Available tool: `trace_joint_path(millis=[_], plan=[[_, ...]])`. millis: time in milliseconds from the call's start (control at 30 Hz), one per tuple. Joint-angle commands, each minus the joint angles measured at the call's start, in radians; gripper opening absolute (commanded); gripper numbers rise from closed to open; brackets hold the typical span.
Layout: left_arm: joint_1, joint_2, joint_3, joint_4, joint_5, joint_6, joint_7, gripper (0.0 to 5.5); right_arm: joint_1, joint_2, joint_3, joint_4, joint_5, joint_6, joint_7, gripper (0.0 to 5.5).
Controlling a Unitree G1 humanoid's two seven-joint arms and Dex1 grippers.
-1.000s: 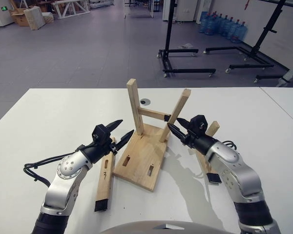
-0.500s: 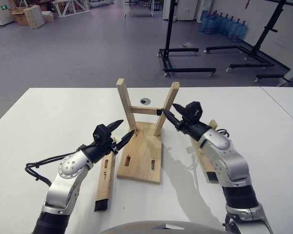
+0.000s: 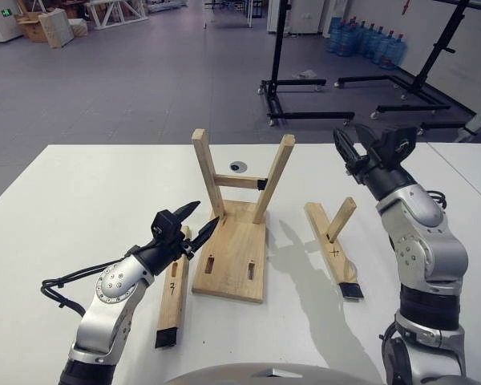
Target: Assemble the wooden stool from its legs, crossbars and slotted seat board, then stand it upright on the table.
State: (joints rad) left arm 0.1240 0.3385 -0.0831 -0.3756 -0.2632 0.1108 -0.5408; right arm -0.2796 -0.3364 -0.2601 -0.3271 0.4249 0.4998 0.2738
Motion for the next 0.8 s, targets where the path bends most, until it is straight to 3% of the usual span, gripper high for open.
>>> trace_joint_path(millis=[33,267,400,500,700,800], plan=[[-0.009,0.001,-0.007,0.017,0.01,-0.006,-0.003,2.93,0.031,0.011,-0.01,-0.007,0.041,-0.002,0.023,2.32],[-0.008,0.001,-0.008,0.015,0.009,-0.005,-0.006,2.93,-0.087,0.009,-0.041,-0.038,0.104,0.019,-0.018,2.32],[-0.006,-0.002,-0.016,0.008,0.008,0.003,-0.005,2.93,0.025,-0.034,0.092,0.104,-0.025,0.105,-0.024,2.32],[-0.007,-0.004,-0.032,0.011,0.008,0.006,-0.01,2.93,0.142,0.056,0.098,0.25,-0.011,0.2,-0.07,2.32],[0.009,-0.002,-0.026,0.009,0.007,0.003,-0.002,2.93,0.116,0.108,0.058,0.166,0.109,0.227,-0.072,2.32],[0.015,-0.006,-0.026,0.007,0.009,-0.001,0.004,2.93,0.065,0.095,-0.027,0.139,0.136,0.17,-0.105,2.32]])
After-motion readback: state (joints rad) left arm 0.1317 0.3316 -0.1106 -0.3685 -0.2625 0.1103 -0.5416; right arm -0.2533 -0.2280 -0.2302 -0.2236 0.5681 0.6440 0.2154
